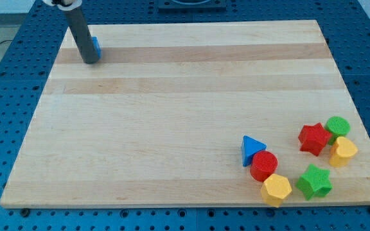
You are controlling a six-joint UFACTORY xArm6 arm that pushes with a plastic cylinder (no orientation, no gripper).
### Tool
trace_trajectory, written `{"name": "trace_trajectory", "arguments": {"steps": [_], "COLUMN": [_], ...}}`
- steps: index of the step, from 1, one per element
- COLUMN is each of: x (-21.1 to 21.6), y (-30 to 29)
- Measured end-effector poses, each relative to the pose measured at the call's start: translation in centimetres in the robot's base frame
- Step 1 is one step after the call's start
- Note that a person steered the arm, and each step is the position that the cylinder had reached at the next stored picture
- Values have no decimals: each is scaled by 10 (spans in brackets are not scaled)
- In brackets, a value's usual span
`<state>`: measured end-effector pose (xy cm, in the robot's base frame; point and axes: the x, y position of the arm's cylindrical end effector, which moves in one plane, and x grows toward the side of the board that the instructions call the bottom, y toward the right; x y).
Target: Point your hand at the center of the board
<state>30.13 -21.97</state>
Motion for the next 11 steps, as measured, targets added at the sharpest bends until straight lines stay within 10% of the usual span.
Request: {"name": "trace_trajectory", "arguments": {"steps": [3,7,11], "x": [-44,39,39], "y": [-3,-3,376]}}
